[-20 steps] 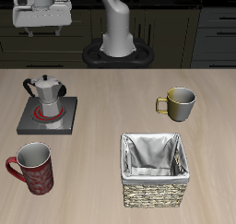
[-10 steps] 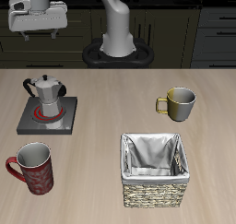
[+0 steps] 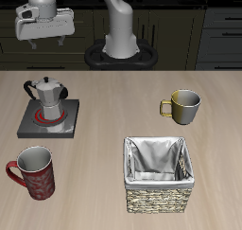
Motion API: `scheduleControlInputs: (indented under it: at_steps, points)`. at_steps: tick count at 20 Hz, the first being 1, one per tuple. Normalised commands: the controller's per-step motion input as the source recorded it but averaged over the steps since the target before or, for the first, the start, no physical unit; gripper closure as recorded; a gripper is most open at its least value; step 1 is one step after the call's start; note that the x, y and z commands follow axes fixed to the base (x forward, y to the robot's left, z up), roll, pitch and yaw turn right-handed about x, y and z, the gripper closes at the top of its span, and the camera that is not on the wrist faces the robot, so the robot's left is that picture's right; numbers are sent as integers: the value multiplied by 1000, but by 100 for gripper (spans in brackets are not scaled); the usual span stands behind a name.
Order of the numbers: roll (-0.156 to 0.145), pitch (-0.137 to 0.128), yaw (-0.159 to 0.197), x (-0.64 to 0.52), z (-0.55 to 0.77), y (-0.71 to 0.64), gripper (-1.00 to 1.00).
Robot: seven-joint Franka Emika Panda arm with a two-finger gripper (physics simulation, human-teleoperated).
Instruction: Place the moka pot on the stove and turn off the stove
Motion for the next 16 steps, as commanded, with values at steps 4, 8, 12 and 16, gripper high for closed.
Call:
scheduleControlInputs:
  at_steps: [4, 8, 12, 16]
  points:
    - [-36, -61, 42, -264, -92, 64, -100]
    - [-160, -129, 85, -242, -23, 12, -100]
    - [-40, -31, -53, -101, 8, 118, -100]
    - [-9, -62, 37, 10, 95, 208, -100]
